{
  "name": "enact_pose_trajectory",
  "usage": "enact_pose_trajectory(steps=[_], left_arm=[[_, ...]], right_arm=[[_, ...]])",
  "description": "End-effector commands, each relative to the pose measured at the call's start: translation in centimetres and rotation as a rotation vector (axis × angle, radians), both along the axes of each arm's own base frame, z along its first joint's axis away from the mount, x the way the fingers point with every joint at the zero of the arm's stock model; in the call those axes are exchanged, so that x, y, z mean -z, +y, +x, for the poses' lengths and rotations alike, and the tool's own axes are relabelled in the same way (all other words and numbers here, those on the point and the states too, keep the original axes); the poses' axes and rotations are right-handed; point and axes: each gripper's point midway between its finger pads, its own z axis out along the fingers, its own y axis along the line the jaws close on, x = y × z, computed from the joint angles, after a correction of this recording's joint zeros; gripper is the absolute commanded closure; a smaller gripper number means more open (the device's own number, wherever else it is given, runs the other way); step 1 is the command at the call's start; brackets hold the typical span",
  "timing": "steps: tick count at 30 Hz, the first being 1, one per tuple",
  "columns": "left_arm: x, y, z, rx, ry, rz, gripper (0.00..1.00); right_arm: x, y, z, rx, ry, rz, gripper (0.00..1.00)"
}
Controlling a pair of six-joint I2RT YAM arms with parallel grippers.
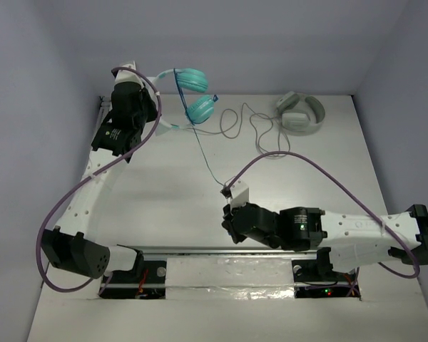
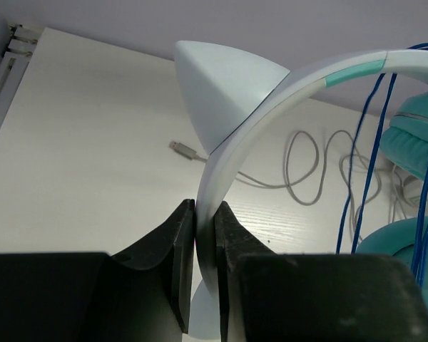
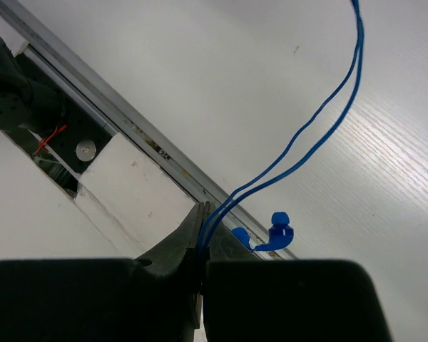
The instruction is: Wrap the headphones
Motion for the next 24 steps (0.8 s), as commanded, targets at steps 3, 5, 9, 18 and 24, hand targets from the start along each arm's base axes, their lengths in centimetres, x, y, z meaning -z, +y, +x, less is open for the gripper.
enact_pose_trajectory(steps=[3,5,9,18,24], left_arm=[[-2.9,1.9,-0.4,-0.079,-0.111,0.017,1.0],[-1.4,2.1,-0.2,-0.09,-0.082,0.037,1.0],[1.1,1.0,-0.4,-0.112,-0.031,0.12,1.0],[4.6,-2.9,-1.1,-0.051,0.07,0.25,1.0],[9.8,-8.3,-4.9,0.195,0.173,0.266,1.0]], right_arm=[[-2.5,-0.2,-0.8,-0.025,-0.032,0.027,1.0],[-3.7,-0.2,-0.7,-0.032,-0.049,0.032,1.0],[-7.6,-0.2,-0.5,-0.051,-0.104,0.054,1.0],[-13.8,-0.6,0.3,-0.091,-0.205,0.038,1.0],[-17.9,-3.2,3.1,0.035,-0.36,0.017,1.0]])
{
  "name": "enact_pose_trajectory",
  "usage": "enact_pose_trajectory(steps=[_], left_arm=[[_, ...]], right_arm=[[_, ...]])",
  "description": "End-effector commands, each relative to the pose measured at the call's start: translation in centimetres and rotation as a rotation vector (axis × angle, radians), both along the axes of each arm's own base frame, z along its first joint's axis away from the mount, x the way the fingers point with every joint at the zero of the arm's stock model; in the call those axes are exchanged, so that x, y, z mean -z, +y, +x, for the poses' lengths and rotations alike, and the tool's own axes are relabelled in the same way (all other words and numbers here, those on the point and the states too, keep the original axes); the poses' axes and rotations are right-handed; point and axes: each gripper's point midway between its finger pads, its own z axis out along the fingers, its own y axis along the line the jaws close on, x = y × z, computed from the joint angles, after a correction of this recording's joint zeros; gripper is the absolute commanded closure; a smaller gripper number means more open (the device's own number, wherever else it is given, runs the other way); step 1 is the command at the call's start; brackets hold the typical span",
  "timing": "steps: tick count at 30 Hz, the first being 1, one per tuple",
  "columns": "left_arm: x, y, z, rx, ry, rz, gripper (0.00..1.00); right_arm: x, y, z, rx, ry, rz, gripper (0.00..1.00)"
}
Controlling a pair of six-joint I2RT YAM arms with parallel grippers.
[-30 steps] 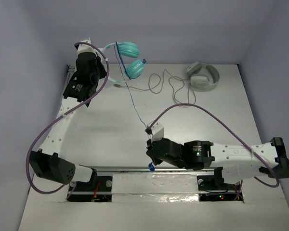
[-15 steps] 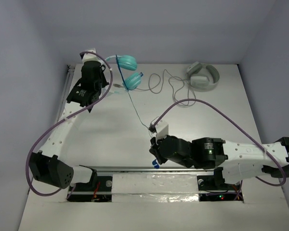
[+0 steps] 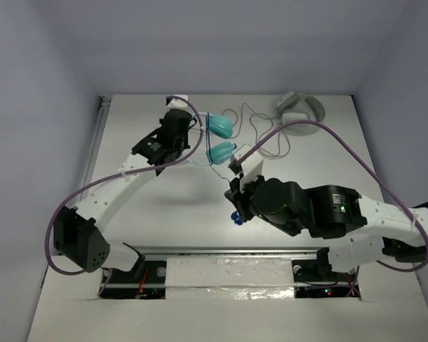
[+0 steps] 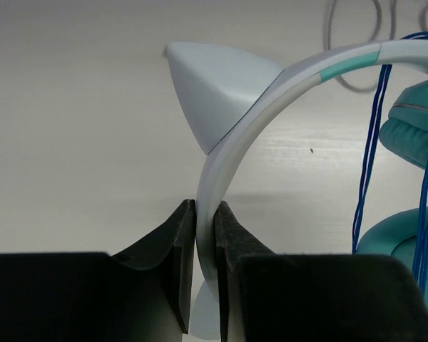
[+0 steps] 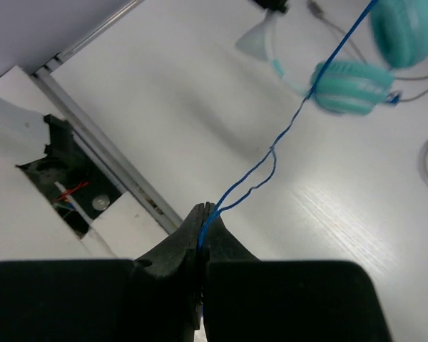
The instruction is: Wrap the headphones
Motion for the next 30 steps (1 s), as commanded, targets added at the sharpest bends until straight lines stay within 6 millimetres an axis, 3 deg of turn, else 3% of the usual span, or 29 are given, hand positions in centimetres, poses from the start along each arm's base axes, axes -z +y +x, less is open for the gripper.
enact_pose_trajectory(steps=[1,7,13,17,30], left_arm=[[1.5,-2.6,-2.6,0.119,0.026,-0.039,1.0],[5.3,-6.5,-8.9,0.352,0.137,-0.025,1.0],[6.1,-9.5,-13.5,0.583,0.196,-0.058,1.0],[5.8,-10.0,-15.2,0.673,0.199,-0.104,1.0],[6.0,-10.5,-17.7,0.804,0.241,-0.135,1.0]], right_arm=[[-3.3,-2.6,1.9,0.091,-0.128,-0.018,1.0],[-2.1,-3.5,3.9,0.121,-0.216,-0.105,1.0],[0.6,-5.1,6.5,0.217,-0.244,-0.188,1.0],[2.0,-7.1,8.9,0.339,-0.265,-0.242,1.0],[4.2,-10.4,12.2,0.501,-0.271,-0.211,1.0]])
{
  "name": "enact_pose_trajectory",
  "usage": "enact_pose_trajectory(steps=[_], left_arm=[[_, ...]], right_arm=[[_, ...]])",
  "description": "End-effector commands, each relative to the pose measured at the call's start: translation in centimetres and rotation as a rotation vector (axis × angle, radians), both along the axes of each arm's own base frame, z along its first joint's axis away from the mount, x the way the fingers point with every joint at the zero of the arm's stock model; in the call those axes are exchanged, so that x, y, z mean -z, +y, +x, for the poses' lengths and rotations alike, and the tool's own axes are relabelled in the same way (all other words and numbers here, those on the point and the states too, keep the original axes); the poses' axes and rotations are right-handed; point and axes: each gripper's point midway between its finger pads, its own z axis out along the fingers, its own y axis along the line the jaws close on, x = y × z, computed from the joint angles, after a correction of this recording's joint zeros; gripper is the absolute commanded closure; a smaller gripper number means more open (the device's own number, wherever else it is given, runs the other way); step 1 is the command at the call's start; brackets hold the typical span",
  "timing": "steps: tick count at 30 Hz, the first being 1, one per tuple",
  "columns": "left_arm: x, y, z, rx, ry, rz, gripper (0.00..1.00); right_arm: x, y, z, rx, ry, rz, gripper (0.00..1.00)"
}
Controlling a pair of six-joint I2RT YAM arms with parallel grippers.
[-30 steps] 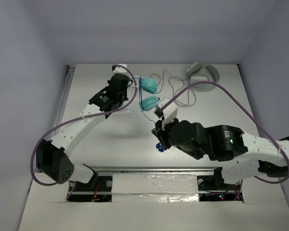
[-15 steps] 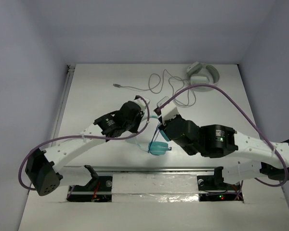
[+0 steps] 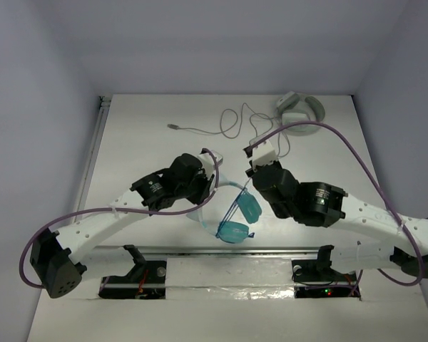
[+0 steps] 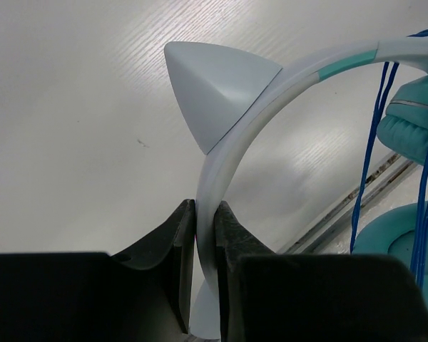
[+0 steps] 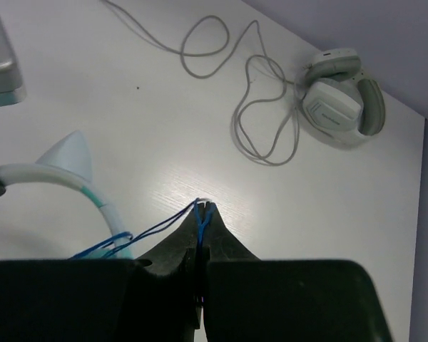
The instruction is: Wrap the headphones
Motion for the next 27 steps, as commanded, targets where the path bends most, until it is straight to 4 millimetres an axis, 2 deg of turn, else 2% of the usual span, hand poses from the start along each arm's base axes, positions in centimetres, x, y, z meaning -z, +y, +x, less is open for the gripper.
enact_pose_trajectory(steps=[1,4,7,10,14,18,20,21,23,24,25,27], left_arm=[[-2.4,-1.5,-0.8,0.072,-0.022,-0.11,1.0],[-3.4,-2.0,-1.2,0.107,-0.039,-0.157,1.0],[-5.4,-2.2,-1.6,0.128,-0.064,-0.223,1.0],[-7.5,-2.6,-1.5,0.141,-0.072,-0.299,1.0],[-10.8,-3.1,-1.6,0.176,-0.102,-0.401,1.0],[-13.2,-3.4,-1.4,0.199,-0.119,-0.467,1.0],[-14.4,-3.4,-0.7,0.187,-0.142,-0.506,1.0],[-14.8,-3.4,-0.6,0.181,-0.131,-0.531,1.0],[-16.3,-2.9,0.4,0.152,-0.156,-0.579,1.0],[-16.9,-2.9,0.4,0.158,-0.155,-0.605,1.0],[-18.3,-2.5,1.0,0.132,-0.169,-0.65,1.0],[-20.0,-2.2,1.1,0.125,-0.183,-0.695,1.0]], right_arm=[[-1.5,-0.9,1.5,0.072,-0.055,0.106,1.0],[-0.5,-1.9,2.5,0.115,-0.051,0.111,1.0],[0.4,-3.0,3.4,0.152,-0.04,0.156,1.0],[1.5,-2.8,3.2,0.122,-0.006,0.211,1.0],[2.1,-1.2,2.5,0.024,0.045,0.345,1.0],[3.0,0.3,2.1,-0.046,0.087,0.437,1.0],[2.7,0.9,2.1,-0.063,0.077,0.502,1.0],[3.4,1.4,1.8,-0.089,0.092,0.512,1.0],[2.4,1.9,2.0,-0.108,0.071,0.623,1.0],[3.1,2.4,1.4,-0.153,0.095,0.647,1.0],[2.4,2.9,1.3,-0.183,0.08,0.697,1.0],[2.5,3.2,1.2,-0.213,0.09,0.758,1.0]])
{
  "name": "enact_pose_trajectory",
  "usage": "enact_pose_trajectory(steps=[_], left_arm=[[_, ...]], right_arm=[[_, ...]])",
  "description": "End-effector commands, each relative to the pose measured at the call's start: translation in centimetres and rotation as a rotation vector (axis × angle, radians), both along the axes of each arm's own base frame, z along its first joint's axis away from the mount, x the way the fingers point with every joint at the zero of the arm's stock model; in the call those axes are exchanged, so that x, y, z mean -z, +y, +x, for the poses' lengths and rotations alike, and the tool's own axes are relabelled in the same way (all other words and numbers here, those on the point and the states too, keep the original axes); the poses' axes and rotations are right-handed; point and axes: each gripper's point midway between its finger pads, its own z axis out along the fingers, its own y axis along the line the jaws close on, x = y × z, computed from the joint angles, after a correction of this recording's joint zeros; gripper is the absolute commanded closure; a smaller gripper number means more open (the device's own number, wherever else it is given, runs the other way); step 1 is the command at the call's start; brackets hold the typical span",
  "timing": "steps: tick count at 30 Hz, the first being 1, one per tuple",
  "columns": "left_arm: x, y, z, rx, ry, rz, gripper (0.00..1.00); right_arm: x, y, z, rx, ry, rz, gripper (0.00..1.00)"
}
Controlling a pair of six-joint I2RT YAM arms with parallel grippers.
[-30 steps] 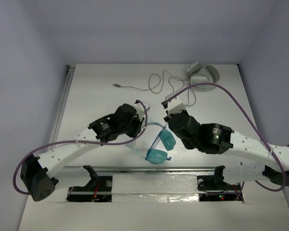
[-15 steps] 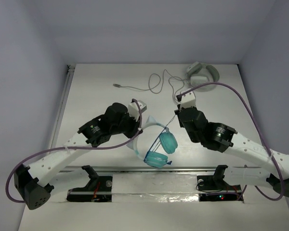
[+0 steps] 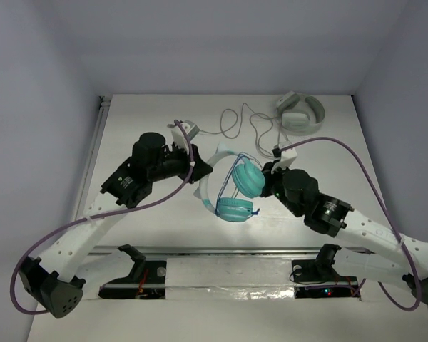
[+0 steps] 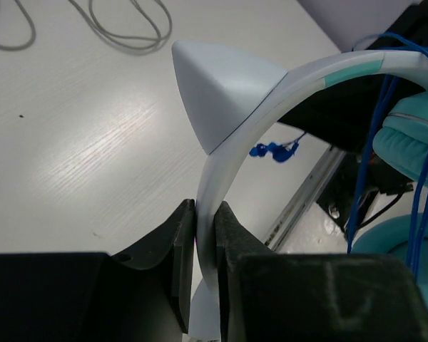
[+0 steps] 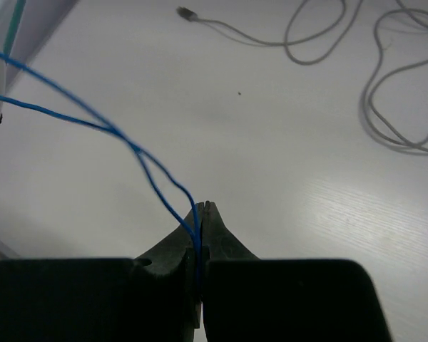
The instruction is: Wrap the headphones
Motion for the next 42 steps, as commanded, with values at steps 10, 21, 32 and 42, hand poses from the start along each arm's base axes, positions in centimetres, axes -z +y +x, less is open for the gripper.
enact_pose_trajectory(steps=[10,21,32,42], left_arm=[[-15.4,-0.4,1.2,-0.078,-0.177,-0.398,1.0],[-16.9,0.7,2.2,-0.189,-0.159,-0.459,1.0],[-15.5,-0.5,5.2,-0.264,-0.094,-0.539,1.0],[-12.4,1.8,10.0,-0.569,-0.014,-0.66,1.0]], right_arm=[[-3.4,5.1,-2.0,-0.252,-0.092,0.443,0.84],[-3.2,5.9,-2.1,-0.266,-0.07,0.539,0.87],[-1.4,4.7,-2.9,-0.245,-0.029,0.58,0.95],[-1.2,6.4,-4.3,-0.325,0.081,0.745,1.0]])
